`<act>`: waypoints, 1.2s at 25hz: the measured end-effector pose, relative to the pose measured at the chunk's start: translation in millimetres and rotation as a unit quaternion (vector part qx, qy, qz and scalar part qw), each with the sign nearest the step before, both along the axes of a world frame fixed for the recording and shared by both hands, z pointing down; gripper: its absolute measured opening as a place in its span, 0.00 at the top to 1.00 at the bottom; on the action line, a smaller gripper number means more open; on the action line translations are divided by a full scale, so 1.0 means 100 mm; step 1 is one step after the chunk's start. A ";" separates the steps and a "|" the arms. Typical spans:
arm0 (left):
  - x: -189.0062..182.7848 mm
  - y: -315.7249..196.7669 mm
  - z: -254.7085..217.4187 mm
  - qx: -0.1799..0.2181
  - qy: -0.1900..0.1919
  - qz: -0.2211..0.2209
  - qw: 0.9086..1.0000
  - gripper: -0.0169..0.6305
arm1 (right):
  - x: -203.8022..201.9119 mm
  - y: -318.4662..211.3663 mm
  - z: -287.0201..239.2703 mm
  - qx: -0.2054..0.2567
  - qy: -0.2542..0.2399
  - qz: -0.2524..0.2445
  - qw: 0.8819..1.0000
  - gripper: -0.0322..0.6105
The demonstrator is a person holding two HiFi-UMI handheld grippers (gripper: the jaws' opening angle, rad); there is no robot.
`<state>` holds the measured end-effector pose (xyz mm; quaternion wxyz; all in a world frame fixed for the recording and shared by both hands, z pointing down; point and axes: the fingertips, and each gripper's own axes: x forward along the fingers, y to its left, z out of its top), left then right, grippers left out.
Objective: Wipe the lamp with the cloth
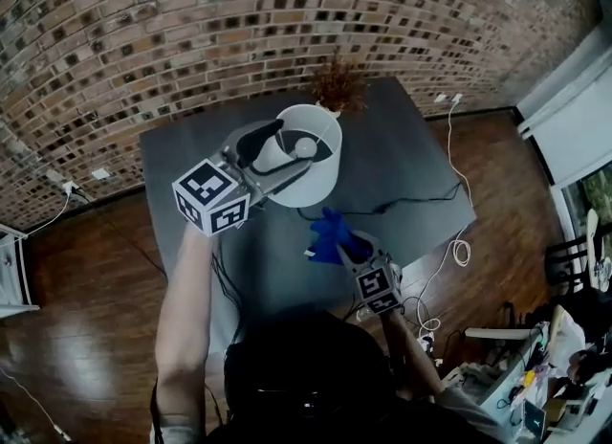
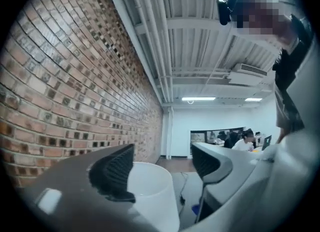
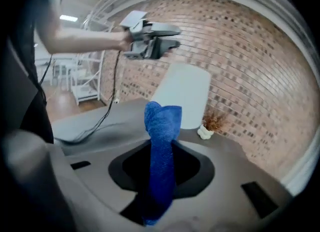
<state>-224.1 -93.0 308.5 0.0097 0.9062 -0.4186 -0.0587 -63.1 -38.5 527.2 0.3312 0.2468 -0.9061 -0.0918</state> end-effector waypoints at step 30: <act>0.70 -0.09 1.39 -0.109 -0.664 0.053 0.737 0.67 | 0.26 -0.83 -0.56 -0.240 -0.392 0.030 0.888 0.78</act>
